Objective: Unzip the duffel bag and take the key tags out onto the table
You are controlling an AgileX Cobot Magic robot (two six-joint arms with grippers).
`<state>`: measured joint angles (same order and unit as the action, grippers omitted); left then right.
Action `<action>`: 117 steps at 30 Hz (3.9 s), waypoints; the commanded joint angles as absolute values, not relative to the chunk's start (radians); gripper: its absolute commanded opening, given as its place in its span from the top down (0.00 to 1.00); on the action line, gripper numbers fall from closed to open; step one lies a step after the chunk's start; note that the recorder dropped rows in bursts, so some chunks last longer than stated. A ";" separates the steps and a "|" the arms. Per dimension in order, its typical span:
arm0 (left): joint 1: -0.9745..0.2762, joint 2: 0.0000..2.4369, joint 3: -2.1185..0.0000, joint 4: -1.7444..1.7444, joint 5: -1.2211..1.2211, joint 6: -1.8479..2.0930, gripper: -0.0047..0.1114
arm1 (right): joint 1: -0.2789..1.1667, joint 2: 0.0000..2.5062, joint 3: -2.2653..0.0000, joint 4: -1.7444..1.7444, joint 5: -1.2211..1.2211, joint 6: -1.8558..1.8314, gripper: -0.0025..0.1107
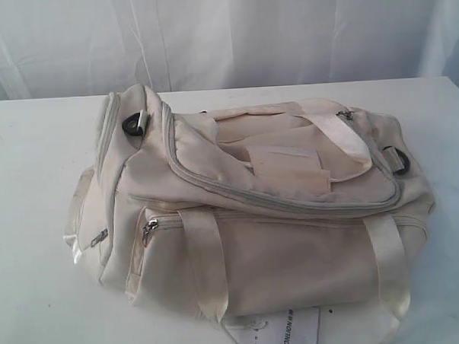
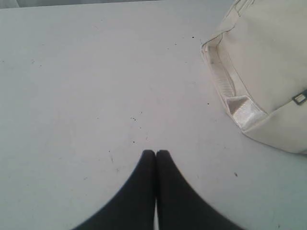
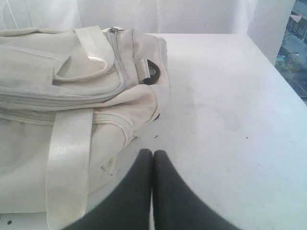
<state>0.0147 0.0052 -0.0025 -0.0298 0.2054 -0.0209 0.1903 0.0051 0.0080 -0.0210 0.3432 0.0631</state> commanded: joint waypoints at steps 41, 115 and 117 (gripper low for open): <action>-0.153 0.000 0.000 -0.031 0.203 -0.021 0.96 | 0.190 0.000 0.000 -0.026 -0.303 0.051 0.98; -0.154 1.000 -0.802 -0.863 0.738 0.869 0.96 | 0.176 1.675 -1.149 0.041 0.618 -0.089 0.43; -0.154 1.000 -0.802 -0.904 0.756 0.902 0.96 | 0.156 1.723 -1.168 0.041 0.604 -0.089 0.43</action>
